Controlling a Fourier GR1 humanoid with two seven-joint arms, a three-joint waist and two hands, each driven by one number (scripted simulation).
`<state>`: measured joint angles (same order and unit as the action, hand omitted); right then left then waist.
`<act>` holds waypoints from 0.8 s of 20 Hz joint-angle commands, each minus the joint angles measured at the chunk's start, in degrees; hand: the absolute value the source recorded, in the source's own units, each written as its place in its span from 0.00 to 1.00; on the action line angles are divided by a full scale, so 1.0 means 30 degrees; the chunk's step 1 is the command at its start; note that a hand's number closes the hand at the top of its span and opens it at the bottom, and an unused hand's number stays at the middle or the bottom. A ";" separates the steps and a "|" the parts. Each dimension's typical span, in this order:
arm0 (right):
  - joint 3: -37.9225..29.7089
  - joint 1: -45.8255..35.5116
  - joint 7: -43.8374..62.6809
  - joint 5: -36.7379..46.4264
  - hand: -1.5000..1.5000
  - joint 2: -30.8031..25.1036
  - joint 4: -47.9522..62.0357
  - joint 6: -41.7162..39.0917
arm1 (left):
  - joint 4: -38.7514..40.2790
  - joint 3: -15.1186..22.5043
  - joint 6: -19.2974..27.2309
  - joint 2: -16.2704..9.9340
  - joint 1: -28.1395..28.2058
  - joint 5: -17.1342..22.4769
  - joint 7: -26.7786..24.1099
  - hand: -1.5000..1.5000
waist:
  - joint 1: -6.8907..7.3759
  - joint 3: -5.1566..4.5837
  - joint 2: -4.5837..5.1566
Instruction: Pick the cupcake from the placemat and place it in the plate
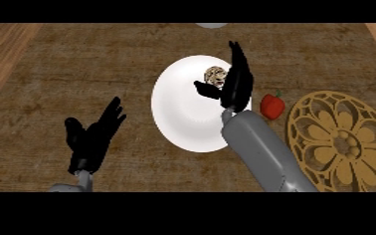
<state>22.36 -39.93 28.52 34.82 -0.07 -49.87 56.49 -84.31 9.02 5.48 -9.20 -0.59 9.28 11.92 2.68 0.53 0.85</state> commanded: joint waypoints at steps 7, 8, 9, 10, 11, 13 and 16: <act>-0.3030 0.3319 -0.8815 -0.7732 0.00 -0.0269 -0.3572 -0.0466 | 0.0191 -0.0541 -0.0694 -0.0384 0.1104 0.0335 -0.0060 0.50 | -0.0692 -0.0145 -0.0204; -0.2824 0.3837 -0.8933 -0.7841 0.00 -0.0251 -0.4845 -0.0871 | 0.1442 -0.0359 0.0093 0.0569 0.0598 -0.0224 -0.0916 0.50 | -0.0897 -0.0157 -0.0239; -0.2254 0.4624 -0.8265 -0.7776 0.00 -0.0262 -0.5867 -0.1706 | 0.0399 0.0068 0.0240 0.0622 0.1315 -0.0378 -0.0380 0.50 | -0.0942 -0.0163 -0.0311; -0.1867 0.6142 -1.0038 -0.8696 0.00 0.0013 -0.6158 -0.1521 | 0.0527 -0.0468 0.0087 0.0237 0.0471 -0.0099 0.0308 0.50 | -0.0920 -0.0153 -0.0273; -0.2039 0.6588 -1.0483 -0.9237 0.00 -0.0265 -0.6790 -0.2949 | 0.1692 -0.0893 -0.0149 0.0242 0.0025 0.0079 -0.0297 0.50 | -0.1037 -0.0159 -0.0259; -0.1802 0.8159 -1.1161 -0.9875 0.00 -0.0650 -0.8341 -0.4015 | -0.0181 -0.0666 -0.0324 0.0071 0.1522 0.0296 0.0065 0.50 | -0.0964 -0.0158 -0.0318; -0.0962 0.9915 -1.0811 -1.0078 0.00 -0.1523 -1.0046 -0.5782 | 0.1153 -0.0635 -0.0257 0.0362 0.1073 -0.0221 -0.0687 0.50 | -0.1073 -0.0177 -0.0319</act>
<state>17.57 -16.94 -2.15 7.24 -2.37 -73.49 45.34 -84.52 6.98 5.44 -8.72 1.44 9.08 11.32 -0.14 0.36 -0.27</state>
